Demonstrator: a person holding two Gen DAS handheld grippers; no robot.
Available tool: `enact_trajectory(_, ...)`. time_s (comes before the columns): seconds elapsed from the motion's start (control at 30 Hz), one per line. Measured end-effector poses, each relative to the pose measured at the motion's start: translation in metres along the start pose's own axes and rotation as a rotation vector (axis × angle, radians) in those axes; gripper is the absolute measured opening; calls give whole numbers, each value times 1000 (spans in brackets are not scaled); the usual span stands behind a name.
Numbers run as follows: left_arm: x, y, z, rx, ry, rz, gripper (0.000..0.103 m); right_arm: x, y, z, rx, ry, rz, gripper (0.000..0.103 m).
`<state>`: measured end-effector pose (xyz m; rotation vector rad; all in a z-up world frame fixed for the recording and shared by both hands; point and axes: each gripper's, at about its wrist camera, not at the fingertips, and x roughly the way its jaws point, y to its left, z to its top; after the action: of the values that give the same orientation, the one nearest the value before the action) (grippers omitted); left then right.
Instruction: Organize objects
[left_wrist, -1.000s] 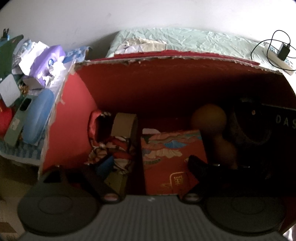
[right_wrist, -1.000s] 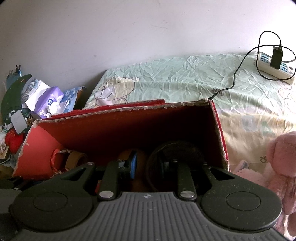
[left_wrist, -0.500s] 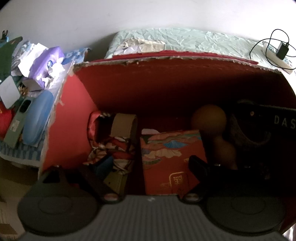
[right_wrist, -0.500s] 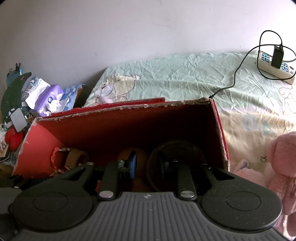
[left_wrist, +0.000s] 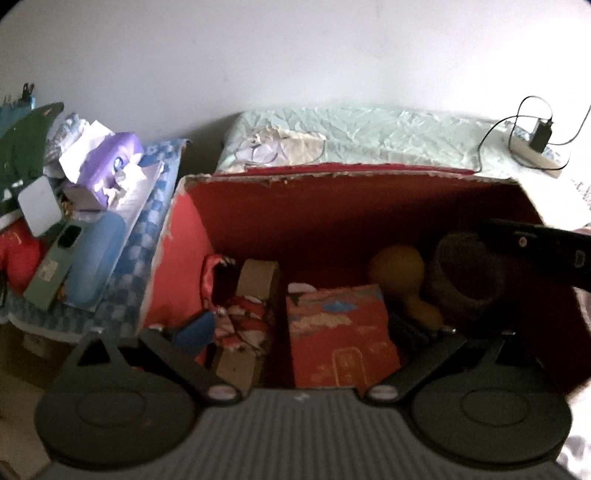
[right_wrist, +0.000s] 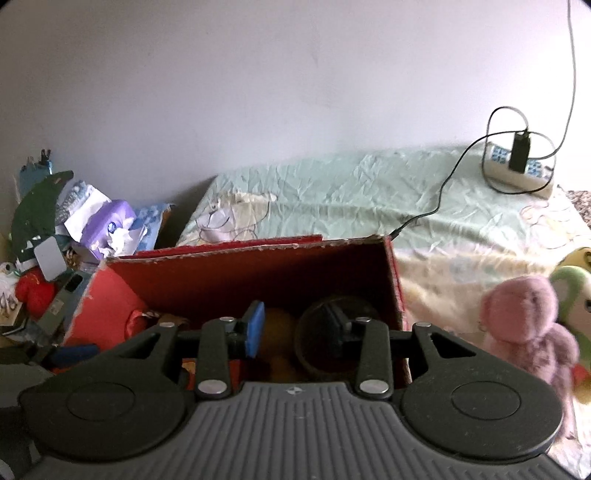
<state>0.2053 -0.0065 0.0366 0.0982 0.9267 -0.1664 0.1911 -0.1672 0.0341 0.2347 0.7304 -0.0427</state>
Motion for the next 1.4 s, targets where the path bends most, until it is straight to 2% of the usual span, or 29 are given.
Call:
enact_trajectory(0.17, -28, 1, -8, -5, -30, 18, 100, -29, 6, -8, -25, -24, -7, 44)
enact_trajectory(0.23, -40, 2, -12, -8, -42, 26, 100, -40, 9, -13, -27, -41, -5, 54)
enact_trajectory(0.3, -50, 1, -16, -5, -39, 45, 100, -51, 10, -18, -22, -58, -2, 59)
enact_trajectory(0.43, -64, 0, -26, 0, 4, 77, 100, -68, 12, -26, -25, -42, 26, 60)
enact_trajectory(0.53, -73, 0, -40, -7, 40, 90, 100, -75, 13, -34, -49, 5, 53, 60)
enact_trajectory(0.67, -80, -3, -56, -30, 68, 133, 100, -79, 14, -46, -71, 67, 48, 60)
enact_trajectory(0.83, -74, -8, -69, -54, 138, 139, 100, -80, 10, -57, -59, 138, 62, 60)
enact_trajectory(1.03, -70, -13, -73, -51, 184, 128, 100, -82, 11, -64, -63, 172, 65, 64)
enact_trajectory(1.2, -72, -17, -66, -23, 170, 121, 100, -84, 8, -59, -42, 160, 65, 64)
enact_trajectory(1.4, -79, -14, -44, -8, 99, 109, 100, -88, 11, -42, -25, 79, 39, 67)
